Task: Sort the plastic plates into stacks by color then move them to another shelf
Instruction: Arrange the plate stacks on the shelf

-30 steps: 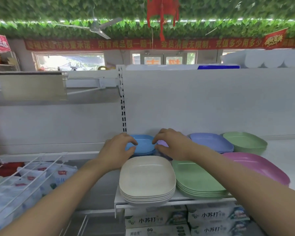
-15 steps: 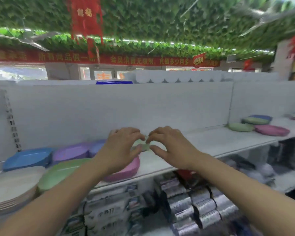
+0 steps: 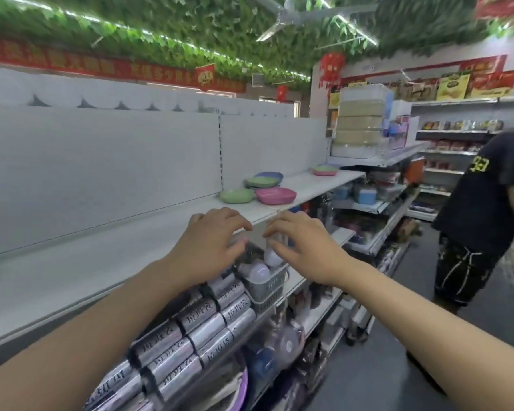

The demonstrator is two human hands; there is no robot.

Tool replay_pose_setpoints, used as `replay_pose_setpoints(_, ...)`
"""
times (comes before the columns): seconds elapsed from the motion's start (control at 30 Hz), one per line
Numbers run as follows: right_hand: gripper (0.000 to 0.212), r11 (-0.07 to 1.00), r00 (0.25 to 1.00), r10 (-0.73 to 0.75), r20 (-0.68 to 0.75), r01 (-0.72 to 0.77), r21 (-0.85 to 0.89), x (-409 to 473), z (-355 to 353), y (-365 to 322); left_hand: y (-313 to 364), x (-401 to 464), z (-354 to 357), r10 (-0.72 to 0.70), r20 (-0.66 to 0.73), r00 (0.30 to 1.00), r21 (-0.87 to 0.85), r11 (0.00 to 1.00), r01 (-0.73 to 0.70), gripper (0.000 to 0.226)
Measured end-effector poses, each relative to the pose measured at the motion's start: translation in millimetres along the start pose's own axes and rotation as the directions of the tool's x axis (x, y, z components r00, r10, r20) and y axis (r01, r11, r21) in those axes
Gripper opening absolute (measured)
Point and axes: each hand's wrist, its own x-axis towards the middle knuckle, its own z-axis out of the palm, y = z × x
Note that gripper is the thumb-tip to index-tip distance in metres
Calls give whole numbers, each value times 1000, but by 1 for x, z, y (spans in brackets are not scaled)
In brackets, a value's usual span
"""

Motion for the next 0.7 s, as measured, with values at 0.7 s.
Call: replay_pose_setpoints(0.7,21,999,997,44,65,-46,28,231,93,306,-157,272,181,-246,126,961,248,946,210,33)
